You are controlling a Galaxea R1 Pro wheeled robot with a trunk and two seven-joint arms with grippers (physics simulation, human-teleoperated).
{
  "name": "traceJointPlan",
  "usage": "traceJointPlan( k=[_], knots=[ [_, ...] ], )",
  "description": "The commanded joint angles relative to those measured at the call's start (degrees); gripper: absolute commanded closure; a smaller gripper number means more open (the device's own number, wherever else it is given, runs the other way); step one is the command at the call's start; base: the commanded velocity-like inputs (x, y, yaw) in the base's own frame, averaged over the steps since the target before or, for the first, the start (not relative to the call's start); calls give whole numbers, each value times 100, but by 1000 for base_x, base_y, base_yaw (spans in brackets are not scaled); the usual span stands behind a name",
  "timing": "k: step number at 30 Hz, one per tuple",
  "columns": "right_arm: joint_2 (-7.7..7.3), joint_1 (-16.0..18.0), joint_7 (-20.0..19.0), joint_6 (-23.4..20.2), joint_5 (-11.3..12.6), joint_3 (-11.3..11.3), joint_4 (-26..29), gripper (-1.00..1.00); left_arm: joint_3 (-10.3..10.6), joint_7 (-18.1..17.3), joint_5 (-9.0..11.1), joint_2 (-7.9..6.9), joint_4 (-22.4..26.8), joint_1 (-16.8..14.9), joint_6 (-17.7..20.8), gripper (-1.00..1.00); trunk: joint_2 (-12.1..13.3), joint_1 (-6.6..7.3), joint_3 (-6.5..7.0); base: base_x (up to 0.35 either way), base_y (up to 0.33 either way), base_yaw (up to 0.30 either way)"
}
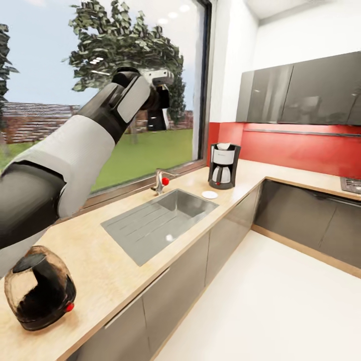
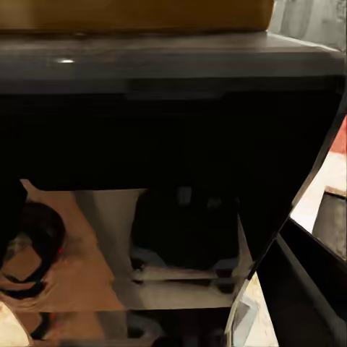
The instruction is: Set up a coffee station on the kitchen countertop: keep the coffee maker on the countertop, move the bottle of coffee from the kitchen shelf to the counter next to the coffee maker, place a paper coffee filter on top of the coffee maker, put the saucer next to the coffee maker with the coffee cup on the saucer, and place the electric kettle next to the coffee maker.
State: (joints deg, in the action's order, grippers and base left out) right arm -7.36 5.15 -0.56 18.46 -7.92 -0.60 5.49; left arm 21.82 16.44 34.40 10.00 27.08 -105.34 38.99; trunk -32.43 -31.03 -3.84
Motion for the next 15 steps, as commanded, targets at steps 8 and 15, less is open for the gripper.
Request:
traceJointPlan(
  k=[8,15],
  knots=[
    [-2,8,-6,17,-26,-1,-4,-100,351,-103,10,0,1331,1151,-330,100,-11,-2,-11,0,0,-248],
    [-2,6,-6,17,-26,-1,-4,-100,716,-98,-3,0,3047,2981,-604,100,-11,-2,-11,0,0,-248]
  ],
)
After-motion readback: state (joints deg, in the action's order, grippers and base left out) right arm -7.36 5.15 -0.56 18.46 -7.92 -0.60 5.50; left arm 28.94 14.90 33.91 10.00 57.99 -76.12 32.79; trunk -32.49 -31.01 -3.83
